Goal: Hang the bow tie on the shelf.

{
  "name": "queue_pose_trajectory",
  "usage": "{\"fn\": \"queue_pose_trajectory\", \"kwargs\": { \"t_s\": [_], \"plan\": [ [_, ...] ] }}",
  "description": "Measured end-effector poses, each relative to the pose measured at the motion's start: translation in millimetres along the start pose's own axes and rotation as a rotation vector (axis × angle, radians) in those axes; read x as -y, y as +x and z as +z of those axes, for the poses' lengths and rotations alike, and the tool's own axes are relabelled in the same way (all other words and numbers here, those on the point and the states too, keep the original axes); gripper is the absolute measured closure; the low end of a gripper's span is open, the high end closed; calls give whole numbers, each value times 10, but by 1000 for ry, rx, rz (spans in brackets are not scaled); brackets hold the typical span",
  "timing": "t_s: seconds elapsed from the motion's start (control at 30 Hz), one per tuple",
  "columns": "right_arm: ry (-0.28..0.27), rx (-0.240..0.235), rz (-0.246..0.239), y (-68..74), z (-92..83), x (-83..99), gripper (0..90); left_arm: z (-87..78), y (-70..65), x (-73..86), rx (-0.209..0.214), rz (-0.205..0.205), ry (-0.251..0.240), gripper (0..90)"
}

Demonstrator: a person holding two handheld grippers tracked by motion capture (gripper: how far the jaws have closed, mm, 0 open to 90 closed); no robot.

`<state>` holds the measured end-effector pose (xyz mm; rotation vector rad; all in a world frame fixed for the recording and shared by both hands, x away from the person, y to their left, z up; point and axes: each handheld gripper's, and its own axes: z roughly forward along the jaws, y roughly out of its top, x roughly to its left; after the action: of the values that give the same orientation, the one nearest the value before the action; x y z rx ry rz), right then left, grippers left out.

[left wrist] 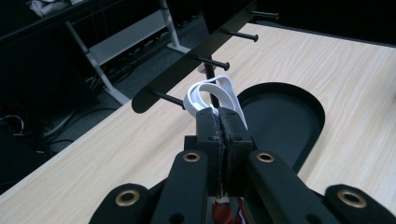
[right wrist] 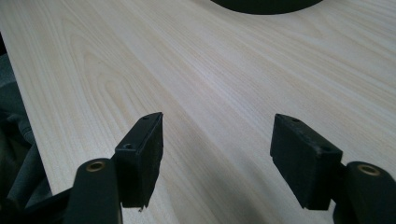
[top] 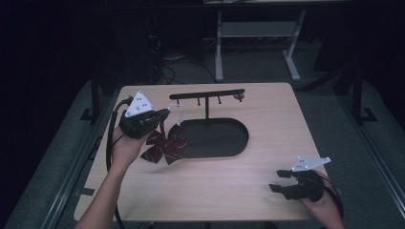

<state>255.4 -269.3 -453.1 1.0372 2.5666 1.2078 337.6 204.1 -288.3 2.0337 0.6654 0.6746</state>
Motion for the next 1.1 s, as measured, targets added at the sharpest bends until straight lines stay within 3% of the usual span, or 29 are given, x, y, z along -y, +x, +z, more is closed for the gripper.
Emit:
{"fn": "queue_pose_trajectory", "kwargs": {
  "t_s": [0.47,1.1],
  "plan": [
    [-6,-1,-5,-14,-2,5,341,144,112,-67,-11,-12,20,885],
    [-8,-4,-3,-30,-9,13,341,355,264,-39,-37,-46,51,884]
  ]
}}
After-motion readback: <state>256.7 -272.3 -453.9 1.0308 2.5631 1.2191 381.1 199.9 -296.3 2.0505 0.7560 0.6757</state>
